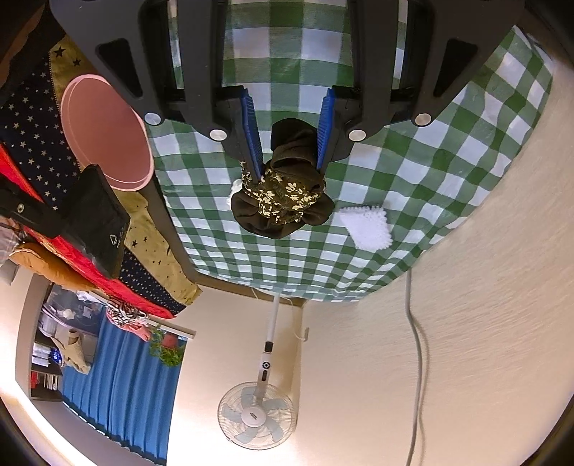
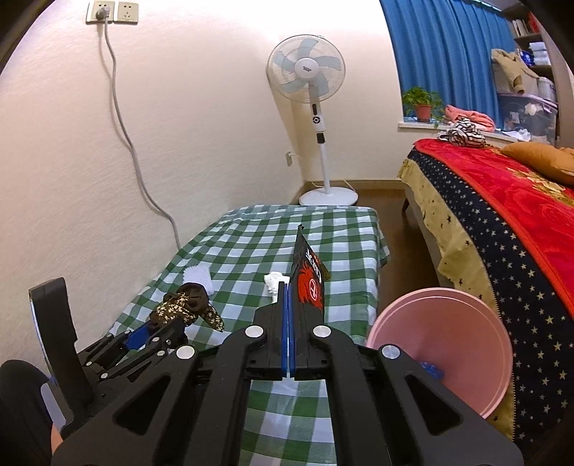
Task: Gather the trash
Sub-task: 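Carry the brown cloth and black pouch with both grippers over the pink bin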
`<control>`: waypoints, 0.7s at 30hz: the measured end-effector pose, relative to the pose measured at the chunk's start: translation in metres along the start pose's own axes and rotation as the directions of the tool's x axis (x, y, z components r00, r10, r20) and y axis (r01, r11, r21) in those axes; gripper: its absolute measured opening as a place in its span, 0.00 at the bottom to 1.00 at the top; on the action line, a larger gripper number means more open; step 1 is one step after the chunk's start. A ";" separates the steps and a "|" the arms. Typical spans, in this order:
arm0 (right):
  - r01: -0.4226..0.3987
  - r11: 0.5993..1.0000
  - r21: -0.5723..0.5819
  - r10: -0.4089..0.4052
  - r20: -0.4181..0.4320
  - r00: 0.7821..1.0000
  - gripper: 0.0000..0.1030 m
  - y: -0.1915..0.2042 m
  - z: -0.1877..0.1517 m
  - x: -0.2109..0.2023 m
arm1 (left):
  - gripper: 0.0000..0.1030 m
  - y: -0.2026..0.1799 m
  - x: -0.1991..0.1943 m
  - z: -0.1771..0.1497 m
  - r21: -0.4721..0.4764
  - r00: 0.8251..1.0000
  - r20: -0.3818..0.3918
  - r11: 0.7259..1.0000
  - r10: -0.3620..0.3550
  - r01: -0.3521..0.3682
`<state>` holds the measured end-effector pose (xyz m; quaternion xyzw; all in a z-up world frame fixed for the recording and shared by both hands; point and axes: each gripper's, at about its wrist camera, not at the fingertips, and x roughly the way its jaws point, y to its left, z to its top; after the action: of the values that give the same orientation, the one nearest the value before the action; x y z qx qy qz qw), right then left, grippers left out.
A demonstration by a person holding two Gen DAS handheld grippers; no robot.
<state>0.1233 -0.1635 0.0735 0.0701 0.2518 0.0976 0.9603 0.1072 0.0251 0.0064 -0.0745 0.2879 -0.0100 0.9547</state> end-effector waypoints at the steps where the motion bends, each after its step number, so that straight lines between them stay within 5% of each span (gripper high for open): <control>1: 0.007 1.000 0.005 -0.007 0.001 1.000 0.00 -0.003 -0.001 -0.001 | 0.27 -0.003 0.001 0.000 0.003 1.000 0.000 1.000 -0.006 0.006; 21: 0.206 0.967 0.152 -0.209 0.006 0.978 0.00 -0.083 0.007 -0.015 | 0.27 -0.058 0.016 -0.003 0.062 0.989 -0.004 0.988 -0.145 0.145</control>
<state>0.1264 -0.2477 0.0713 0.1169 0.2537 -0.0236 0.9599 0.1197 -0.0334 0.0036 -0.0653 0.2810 -0.0881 0.9534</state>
